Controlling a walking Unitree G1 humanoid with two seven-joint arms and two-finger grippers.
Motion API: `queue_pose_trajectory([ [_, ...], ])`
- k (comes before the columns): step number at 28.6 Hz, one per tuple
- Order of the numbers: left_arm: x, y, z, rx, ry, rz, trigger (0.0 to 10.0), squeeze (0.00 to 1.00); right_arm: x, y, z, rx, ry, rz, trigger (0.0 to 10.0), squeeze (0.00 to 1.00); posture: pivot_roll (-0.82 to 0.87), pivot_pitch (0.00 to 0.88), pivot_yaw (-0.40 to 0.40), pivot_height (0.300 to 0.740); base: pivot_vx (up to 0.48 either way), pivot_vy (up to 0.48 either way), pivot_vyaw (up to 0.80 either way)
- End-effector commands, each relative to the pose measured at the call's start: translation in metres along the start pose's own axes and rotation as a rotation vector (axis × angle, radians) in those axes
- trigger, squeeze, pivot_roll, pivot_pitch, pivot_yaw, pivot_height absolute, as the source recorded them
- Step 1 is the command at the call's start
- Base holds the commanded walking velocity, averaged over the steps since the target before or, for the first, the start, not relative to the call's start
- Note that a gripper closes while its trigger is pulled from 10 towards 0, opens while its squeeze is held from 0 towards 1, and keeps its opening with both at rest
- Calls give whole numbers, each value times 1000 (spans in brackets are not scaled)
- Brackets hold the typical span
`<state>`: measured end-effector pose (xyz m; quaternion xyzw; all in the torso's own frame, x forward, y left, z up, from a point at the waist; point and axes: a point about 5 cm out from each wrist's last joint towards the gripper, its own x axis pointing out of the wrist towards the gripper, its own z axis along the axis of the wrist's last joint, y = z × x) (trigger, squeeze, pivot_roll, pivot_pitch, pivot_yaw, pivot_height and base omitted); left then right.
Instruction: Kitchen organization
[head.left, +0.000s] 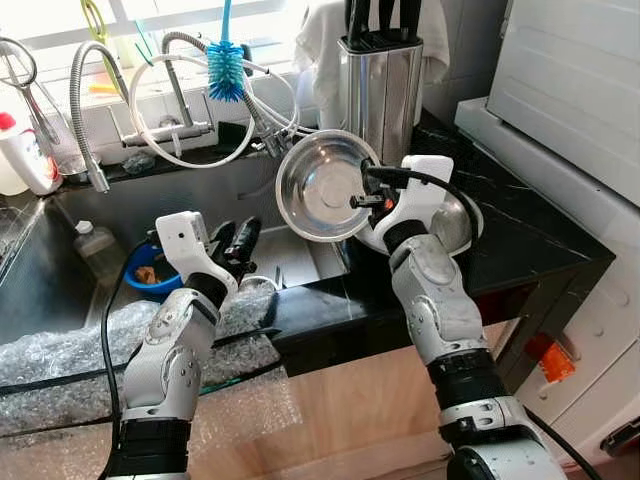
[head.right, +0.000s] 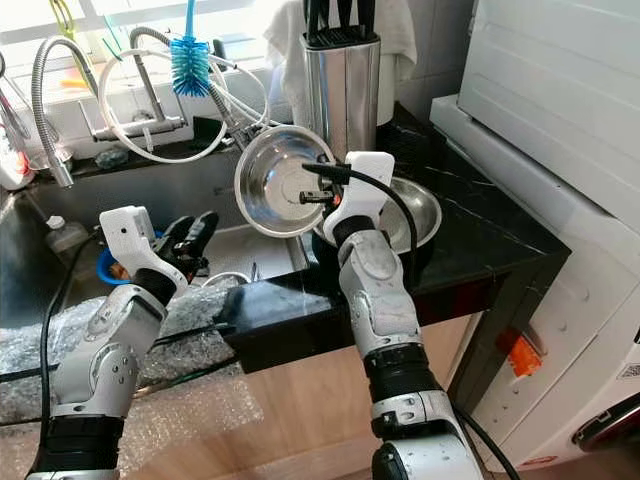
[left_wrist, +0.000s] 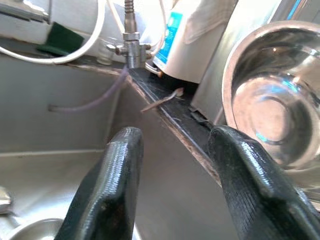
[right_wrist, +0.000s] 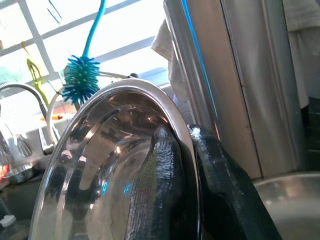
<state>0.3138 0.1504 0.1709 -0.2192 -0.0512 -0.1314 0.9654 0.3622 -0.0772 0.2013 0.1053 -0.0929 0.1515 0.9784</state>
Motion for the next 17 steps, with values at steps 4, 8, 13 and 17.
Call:
queue_pose_trajectory([
  [4,1,-3,6,-21,-1,-21,10000,463,4,10,2,-3,-22,42,10000,0,-58,0,92,740,0,0,0],
  [8,0,-9,4,-36,18,-77,10000,0,4,14,1,22,-32,69,10000,0,-58,0,91,740,0,0,0],
  [13,-2,-13,4,-49,22,-103,10000,0,2,19,0,32,-39,97,10000,0,-57,0,87,740,0,0,0],
  [17,-2,-14,4,-60,28,-109,10000,0,2,20,0,34,-40,102,10000,0,-56,0,86,740,0,0,0],
])
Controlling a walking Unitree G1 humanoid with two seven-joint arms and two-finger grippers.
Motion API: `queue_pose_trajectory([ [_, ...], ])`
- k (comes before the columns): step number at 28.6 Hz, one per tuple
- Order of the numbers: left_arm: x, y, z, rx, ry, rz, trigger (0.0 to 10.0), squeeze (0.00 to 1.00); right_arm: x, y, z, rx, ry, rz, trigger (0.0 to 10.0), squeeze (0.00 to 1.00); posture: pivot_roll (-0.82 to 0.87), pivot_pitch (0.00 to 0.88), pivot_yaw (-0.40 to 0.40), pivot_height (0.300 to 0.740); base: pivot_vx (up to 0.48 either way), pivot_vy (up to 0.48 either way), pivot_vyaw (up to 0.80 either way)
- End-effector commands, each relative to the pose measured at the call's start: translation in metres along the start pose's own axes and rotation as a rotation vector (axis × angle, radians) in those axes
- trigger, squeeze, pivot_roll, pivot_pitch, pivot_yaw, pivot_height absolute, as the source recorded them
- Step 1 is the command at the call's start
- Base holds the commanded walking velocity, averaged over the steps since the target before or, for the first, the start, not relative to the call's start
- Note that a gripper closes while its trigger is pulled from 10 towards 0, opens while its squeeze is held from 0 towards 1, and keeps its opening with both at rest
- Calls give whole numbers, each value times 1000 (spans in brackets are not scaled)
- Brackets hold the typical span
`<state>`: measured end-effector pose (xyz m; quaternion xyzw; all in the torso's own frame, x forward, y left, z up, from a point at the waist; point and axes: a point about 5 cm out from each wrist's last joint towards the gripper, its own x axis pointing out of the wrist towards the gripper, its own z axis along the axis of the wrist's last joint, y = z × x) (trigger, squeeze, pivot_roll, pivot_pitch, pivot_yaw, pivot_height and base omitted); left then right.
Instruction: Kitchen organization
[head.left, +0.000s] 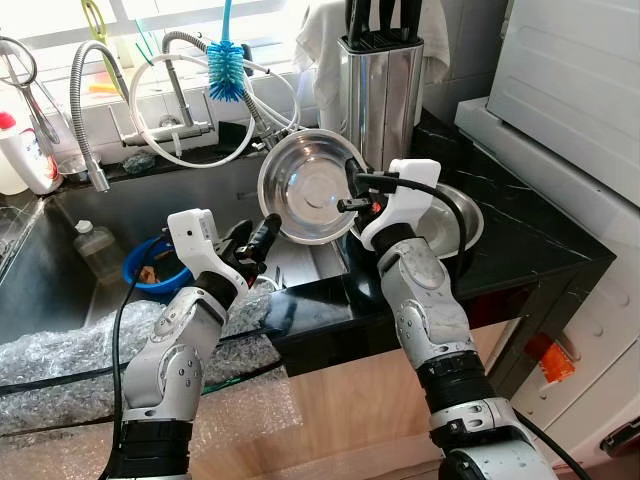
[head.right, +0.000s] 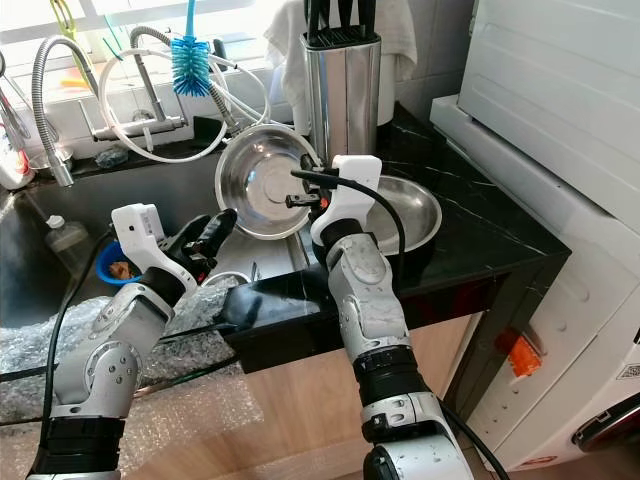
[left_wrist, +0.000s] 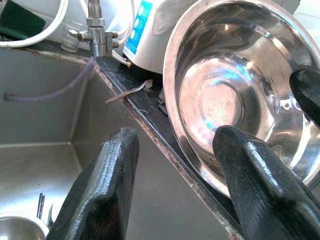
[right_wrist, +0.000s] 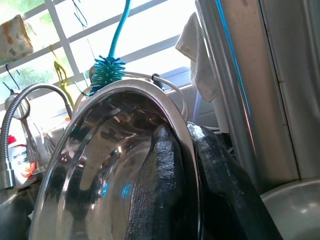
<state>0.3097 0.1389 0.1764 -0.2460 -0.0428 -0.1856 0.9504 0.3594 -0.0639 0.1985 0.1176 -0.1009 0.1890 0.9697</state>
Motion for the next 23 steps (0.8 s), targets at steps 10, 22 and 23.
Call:
queue_pose_trajectory([
  [10,-2,-4,1,-4,17,-26,10000,0,5,17,7,38,-33,88,10000,0,-60,0,92,740,0,0,0],
  [22,-1,4,4,-19,-21,62,10000,0,1,25,4,33,-23,166,10000,0,-60,0,90,740,0,0,0],
  [23,0,5,5,-23,-27,70,9569,0,0,25,4,35,-22,166,10000,0,-61,0,90,740,0,0,0],
])
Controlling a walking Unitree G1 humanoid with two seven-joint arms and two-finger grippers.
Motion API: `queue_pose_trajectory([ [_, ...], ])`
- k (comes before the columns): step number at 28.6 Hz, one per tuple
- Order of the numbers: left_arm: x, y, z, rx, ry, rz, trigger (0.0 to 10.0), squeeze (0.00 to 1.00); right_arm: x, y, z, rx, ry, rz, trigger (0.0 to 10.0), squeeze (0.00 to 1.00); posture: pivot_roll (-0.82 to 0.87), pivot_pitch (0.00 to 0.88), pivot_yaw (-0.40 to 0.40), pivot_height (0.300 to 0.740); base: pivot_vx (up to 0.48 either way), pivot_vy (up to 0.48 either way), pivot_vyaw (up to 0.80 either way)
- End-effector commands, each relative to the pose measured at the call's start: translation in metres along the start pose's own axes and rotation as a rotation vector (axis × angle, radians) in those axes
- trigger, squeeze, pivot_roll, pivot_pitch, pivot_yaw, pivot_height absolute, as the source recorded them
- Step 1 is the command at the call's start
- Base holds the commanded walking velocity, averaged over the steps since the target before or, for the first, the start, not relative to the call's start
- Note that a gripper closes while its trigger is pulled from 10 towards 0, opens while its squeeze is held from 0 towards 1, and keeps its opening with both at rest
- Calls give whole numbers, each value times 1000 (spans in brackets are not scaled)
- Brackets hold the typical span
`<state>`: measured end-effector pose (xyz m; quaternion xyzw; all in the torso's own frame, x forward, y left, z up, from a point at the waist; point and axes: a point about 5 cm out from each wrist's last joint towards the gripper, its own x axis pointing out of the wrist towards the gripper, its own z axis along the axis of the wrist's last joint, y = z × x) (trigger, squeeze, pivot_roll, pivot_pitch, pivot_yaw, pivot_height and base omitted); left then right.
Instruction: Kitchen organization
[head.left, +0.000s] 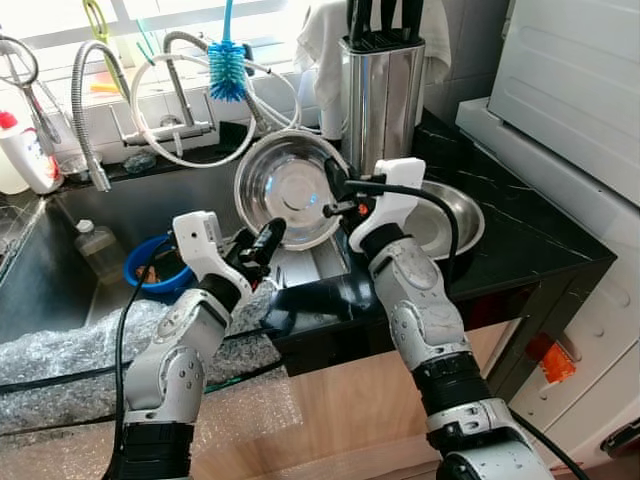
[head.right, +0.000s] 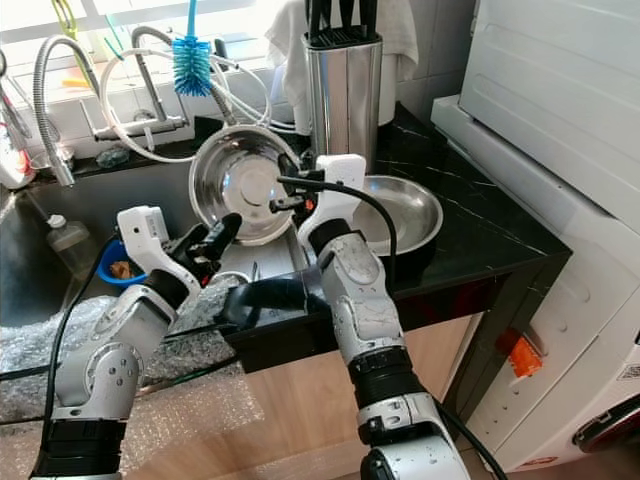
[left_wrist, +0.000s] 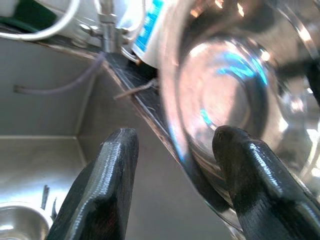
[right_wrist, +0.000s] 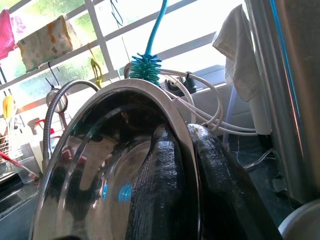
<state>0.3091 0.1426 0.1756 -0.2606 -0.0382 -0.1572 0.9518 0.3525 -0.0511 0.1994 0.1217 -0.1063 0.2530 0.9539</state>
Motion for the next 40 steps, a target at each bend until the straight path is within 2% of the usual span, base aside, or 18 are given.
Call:
queue_pose_trajectory([
  [1,3,5,7,-18,-35,37,9608,0,3,11,5,10,-18,37,10000,0,-63,0,90,740,0,0,0],
  [6,3,9,10,-17,-50,66,9647,0,1,11,4,16,-14,37,10000,0,-62,0,90,740,0,0,0],
  [7,3,9,10,-17,-50,67,7882,0,1,11,3,16,-14,38,10000,0,-62,0,90,740,0,0,0],
  [8,3,9,10,-19,-50,68,5412,0,1,12,3,16,-13,38,10000,0,-63,0,91,740,0,0,0],
  [9,3,9,10,-22,-50,69,5412,0,1,12,3,16,-12,39,10000,0,-63,0,91,740,0,0,0],
  [10,2,9,9,-22,-47,66,0,0,1,12,3,19,-12,40,10000,0,-63,0,90,740,0,0,0],
  [40,4,6,8,-47,-44,35,0,0,3,12,0,13,19,28,10000,0,-60,0,90,740,0,0,0],
])
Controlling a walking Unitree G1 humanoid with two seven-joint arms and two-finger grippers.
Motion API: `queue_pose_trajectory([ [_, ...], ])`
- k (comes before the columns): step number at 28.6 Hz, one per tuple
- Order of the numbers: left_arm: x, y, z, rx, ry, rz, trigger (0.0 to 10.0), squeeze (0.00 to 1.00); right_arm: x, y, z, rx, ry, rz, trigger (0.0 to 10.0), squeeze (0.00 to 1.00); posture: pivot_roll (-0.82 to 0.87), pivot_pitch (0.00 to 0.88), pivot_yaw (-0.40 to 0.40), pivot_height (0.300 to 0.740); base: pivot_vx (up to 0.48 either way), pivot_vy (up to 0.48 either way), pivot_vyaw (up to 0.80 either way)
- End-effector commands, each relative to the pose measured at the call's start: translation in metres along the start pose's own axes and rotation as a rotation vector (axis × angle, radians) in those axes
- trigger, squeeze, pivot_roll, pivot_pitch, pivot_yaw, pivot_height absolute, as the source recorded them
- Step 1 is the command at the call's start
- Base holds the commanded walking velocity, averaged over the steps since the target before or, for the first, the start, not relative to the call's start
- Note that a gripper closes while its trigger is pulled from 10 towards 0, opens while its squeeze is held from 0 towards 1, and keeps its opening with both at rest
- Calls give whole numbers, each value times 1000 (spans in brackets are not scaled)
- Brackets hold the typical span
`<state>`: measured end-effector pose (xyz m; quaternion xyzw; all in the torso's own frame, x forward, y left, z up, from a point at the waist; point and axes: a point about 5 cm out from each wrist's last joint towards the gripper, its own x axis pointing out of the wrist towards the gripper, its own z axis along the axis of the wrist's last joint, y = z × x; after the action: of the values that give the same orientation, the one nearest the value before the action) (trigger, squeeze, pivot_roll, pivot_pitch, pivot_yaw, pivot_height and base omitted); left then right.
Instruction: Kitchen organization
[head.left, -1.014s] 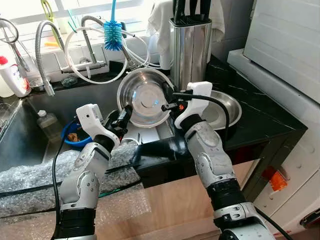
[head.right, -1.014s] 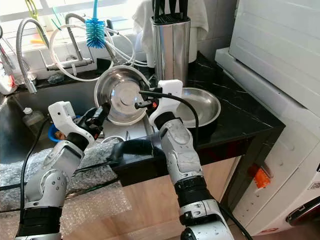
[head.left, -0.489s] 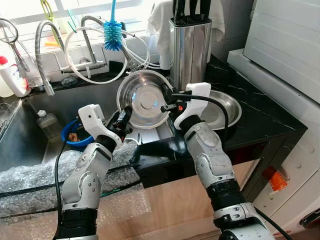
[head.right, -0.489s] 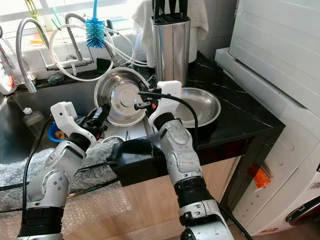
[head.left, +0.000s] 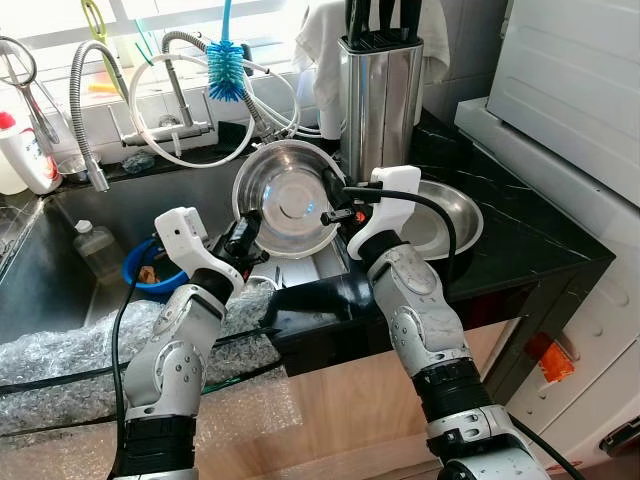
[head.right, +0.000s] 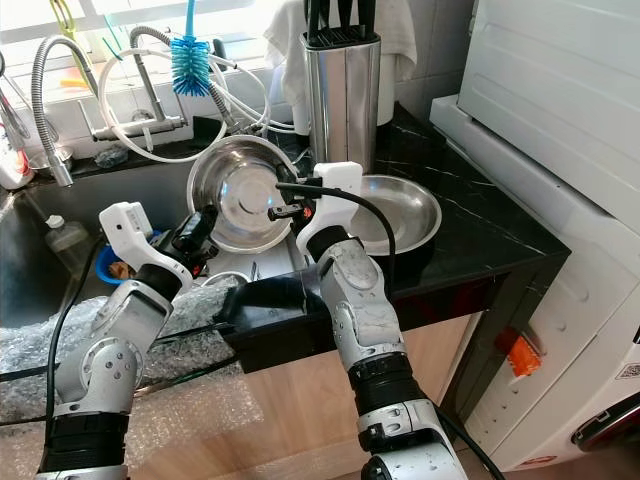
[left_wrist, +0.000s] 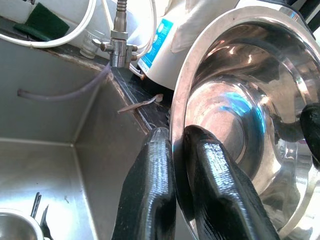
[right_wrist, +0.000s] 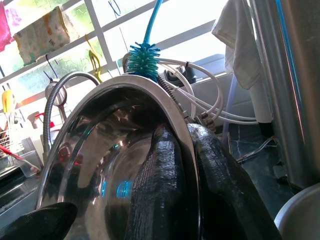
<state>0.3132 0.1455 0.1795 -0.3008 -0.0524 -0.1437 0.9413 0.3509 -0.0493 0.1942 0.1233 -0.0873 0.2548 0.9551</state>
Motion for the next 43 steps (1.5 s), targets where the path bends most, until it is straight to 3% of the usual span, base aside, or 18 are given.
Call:
queue_pose_trajectory([
  [1,0,4,3,30,3,17,0,0,5,10,6,0,-17,30,10000,0,-60,0,90,740,0,0,0],
  [9,0,2,3,28,10,1,0,0,6,11,5,1,-14,34,10000,0,-57,0,91,740,0,0,0],
  [10,-1,2,2,26,11,-2,0,0,5,12,5,5,-19,36,10000,675,-58,0,90,740,0,0,0],
  [11,-1,1,2,26,13,-4,0,0,5,12,6,10,-21,37,10000,1000,-58,0,90,740,0,0,0],
  [24,0,0,1,0,12,-4,0,0,5,11,6,11,-17,19,10000,1000,-64,0,93,740,0,0,0],
  [25,0,1,1,-2,10,-2,0,0,6,10,7,8,-17,16,10000,714,-64,0,93,740,0,0,0],
  [26,0,1,1,-2,9,-1,0,0,6,10,7,6,-18,12,10000,55,-62,0,92,740,0,0,0],
  [27,0,1,2,-4,5,2,0,0,6,9,8,3,-20,5,10000,0,-62,0,92,740,0,0,0],
  [37,1,12,13,-114,-74,71,0,0,4,-10,18,2,-59,-140,10000,0,-65,0,91,740,0,0,0],
  [43,2,19,20,-122,-123,140,0,0,2,-13,23,14,-77,-171,10000,0,-67,0,94,740,0,0,0],
])
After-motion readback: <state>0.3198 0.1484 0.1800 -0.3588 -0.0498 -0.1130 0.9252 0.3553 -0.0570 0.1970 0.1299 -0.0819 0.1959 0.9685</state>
